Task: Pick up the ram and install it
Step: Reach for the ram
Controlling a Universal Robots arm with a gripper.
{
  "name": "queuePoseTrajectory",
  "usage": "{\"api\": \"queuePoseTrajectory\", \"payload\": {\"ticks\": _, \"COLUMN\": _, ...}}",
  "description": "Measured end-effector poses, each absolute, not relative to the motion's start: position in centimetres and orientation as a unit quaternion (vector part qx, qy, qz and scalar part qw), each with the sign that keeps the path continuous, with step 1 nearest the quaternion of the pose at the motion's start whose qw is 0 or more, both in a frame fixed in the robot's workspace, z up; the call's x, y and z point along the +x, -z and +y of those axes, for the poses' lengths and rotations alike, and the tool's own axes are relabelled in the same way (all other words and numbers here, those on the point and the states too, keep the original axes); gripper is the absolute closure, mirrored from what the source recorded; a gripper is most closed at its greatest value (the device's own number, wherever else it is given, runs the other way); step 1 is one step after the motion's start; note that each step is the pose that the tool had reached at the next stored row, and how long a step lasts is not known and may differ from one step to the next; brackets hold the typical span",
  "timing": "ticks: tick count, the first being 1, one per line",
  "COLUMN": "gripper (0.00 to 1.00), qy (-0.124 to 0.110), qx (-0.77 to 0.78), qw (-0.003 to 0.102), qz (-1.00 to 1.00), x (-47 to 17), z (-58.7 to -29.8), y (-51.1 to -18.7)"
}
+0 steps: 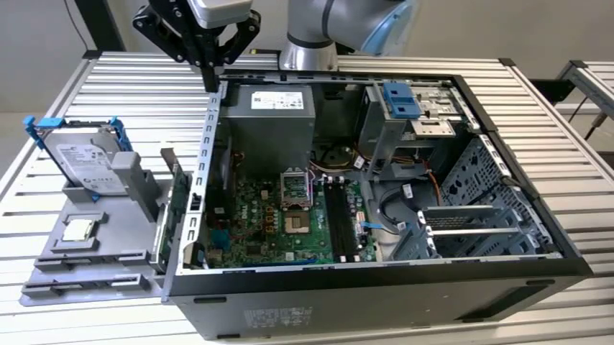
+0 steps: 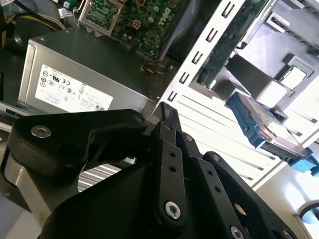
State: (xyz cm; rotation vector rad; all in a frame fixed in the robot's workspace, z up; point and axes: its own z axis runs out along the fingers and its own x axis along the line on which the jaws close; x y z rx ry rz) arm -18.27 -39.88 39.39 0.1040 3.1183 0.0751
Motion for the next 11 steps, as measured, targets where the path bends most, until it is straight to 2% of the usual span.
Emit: {"api": "queuePoseTrajectory", "payload": {"ticks": 11, "gripper": 1.0, "qy": -0.024, "qx": 0.032, "qw": 0.01, "qz": 0.999, "x": -20.8, "z": -39.9, "y": -39.4}}
